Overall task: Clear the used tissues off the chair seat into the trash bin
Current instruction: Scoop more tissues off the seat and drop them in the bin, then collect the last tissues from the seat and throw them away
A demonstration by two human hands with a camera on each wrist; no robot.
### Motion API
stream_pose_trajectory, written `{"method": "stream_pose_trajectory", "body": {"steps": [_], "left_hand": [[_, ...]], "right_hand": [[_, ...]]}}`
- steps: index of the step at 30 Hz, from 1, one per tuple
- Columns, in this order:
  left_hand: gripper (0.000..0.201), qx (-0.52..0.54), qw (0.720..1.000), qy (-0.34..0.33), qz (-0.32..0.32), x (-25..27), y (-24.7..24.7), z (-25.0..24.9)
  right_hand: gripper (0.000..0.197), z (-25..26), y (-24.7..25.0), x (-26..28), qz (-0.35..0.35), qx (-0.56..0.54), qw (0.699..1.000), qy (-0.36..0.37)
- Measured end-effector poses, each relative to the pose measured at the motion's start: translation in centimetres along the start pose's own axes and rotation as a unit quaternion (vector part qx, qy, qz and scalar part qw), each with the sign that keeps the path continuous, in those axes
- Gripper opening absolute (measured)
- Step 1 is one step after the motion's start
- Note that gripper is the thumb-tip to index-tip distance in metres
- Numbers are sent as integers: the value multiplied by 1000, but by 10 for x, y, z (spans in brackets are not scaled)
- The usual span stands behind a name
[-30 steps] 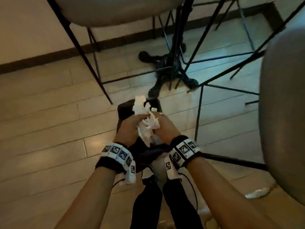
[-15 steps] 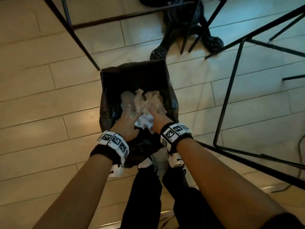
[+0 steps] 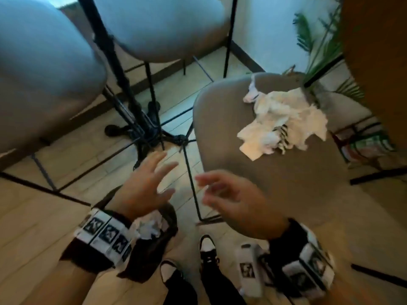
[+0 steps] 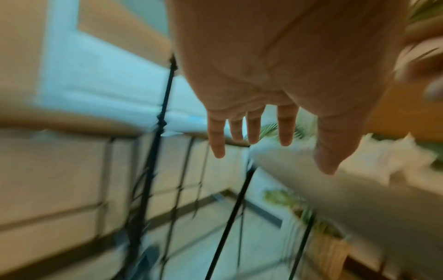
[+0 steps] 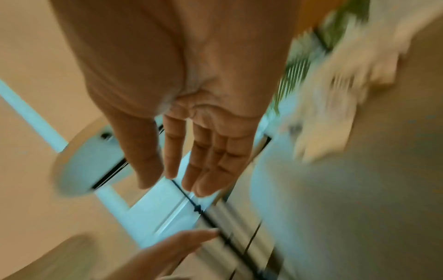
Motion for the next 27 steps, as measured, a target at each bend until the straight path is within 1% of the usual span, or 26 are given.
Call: {"method": "stream_pose_trajectory", "body": {"steps": [2, 3, 4, 5, 7, 9, 11, 13, 15, 16, 18, 19, 21, 23, 24, 25, 27], "left_hand": [[70, -25, 999, -31, -13, -34, 31, -77], [73, -38, 998, -47, -12, -53, 37, -115], [77, -51, 997, -62, -1, -71, 35, -149], [81, -64, 995, -76, 15, -87, 27, -180], [94, -90, 991, -84, 55, -112, 3, -224], [113, -111, 988, -75, 83, -132, -22, -249], [128, -131, 984, -59, 102, -148, -42, -261], [138, -165, 979, -44, 110, -162, -54, -269], [141, -198, 973, -46, 113, -175, -61, -281], [141, -220, 966, -54, 125, -197, -78, -307], [137, -206, 970, -39, 120, -196, -69, -294], [134, -205, 970, -51, 118, -205, -71, -297], [122, -211, 970, -57, 104, -199, -67, -286], [109, -236, 966, -78, 73, -192, -63, -284], [107, -253, 962, -91, 58, -189, -60, -286], [107, -256, 961, -100, 40, -188, -57, -290], [110, -239, 965, -105, 18, -189, -54, -292]], "right_hand": [[40, -17, 90, 23, -128, 35, 990, -37], [49, -34, 129, 31, -168, 71, 981, -70], [62, -57, 162, 38, -187, 117, 968, -117], [77, -81, 189, 41, -188, 163, 954, -165], [103, -122, 224, 46, -160, 213, 933, -242], [117, -147, 233, 47, -120, 212, 928, -280], [117, -156, 235, 47, -111, 189, 935, -280], [109, -153, 234, 44, -119, 168, 950, -237], [102, -147, 230, 46, -124, 169, 959, -188], [99, -166, 249, 59, -140, 150, 962, -180], [95, -153, 229, 56, -132, 137, 969, -158], [95, -158, 235, 59, -145, 127, 968, -158], [99, -151, 233, 66, -167, 126, 966, -152], [107, -154, 240, 75, -185, 163, 954, -172], [113, -158, 244, 79, -190, 182, 946, -191], [120, -164, 248, 81, -184, 201, 937, -216], [133, -179, 248, 83, -145, 213, 930, -263]]}}
Point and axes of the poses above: each hand's wrist, its own x-axis away from the middle knuckle, its own y-axis out of the back of the hand, z = x × y, the point moved 10 cm from there along -x, towards the middle knuckle, and after that the axes turned 15 degrees about x, right-handed, at the moved point
